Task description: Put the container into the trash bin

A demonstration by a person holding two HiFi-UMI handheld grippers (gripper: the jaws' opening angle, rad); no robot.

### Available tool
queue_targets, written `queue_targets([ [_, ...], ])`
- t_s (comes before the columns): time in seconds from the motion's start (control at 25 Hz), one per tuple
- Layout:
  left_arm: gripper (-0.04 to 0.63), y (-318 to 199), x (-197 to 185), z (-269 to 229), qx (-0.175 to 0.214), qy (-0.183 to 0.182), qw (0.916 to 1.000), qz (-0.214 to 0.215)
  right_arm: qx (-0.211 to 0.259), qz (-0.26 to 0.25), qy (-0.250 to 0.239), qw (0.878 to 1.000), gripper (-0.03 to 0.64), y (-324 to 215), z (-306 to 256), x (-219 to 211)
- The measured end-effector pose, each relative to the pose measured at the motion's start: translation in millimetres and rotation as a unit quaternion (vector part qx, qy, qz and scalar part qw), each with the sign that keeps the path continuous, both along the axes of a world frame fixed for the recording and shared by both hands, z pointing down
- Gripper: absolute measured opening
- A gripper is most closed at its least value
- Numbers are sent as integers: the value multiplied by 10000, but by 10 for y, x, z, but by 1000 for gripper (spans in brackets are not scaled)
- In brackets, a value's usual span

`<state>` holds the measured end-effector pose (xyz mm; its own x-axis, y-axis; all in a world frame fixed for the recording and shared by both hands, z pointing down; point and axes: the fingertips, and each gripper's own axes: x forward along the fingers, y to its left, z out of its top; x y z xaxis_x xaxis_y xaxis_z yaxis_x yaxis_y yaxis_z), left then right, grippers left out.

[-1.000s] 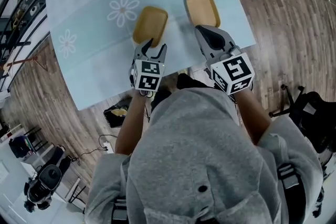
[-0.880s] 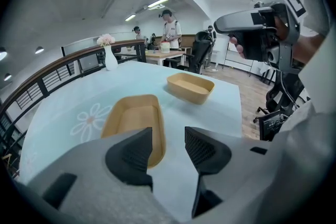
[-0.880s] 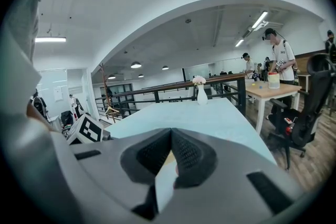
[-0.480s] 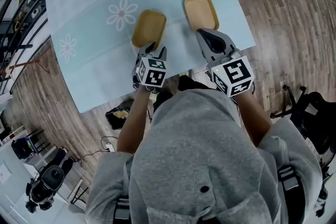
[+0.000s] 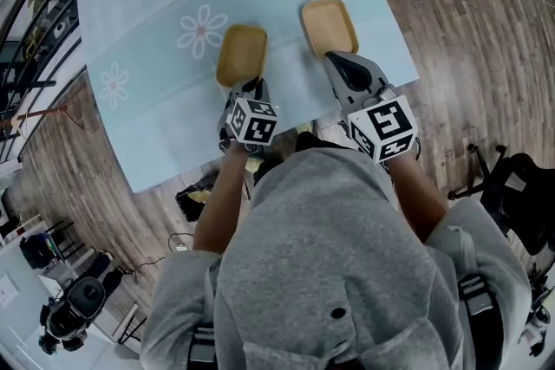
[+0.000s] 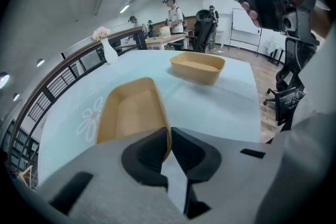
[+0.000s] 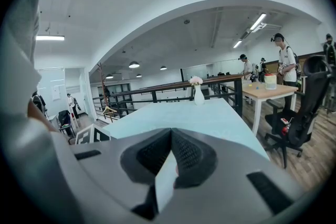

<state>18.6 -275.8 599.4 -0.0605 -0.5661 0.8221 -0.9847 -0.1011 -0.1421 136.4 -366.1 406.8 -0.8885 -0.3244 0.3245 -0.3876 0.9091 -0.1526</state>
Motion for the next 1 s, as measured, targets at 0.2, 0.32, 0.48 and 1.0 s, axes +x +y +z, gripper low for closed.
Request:
queue_targets([
  [0.2, 35, 37, 25, -52, 40, -30, 10000, -5, -3, -92, -32, 10000, 26, 54, -13, -37],
  [0.32, 35, 92, -44, -114, 112, -49, 9998, -123, -1, -205, -60, 9998, 25, 97, -30, -142],
  [0.48, 35, 233, -153, -168, 146, -73, 9993, -347, -12, -434, -89, 9990, 26, 200, -51, -288],
  [1.0, 35, 1367, -814, -279, 126, -169, 9864, -1631, 11, -1545, -145, 9879, 26, 983, -174, -1164],
])
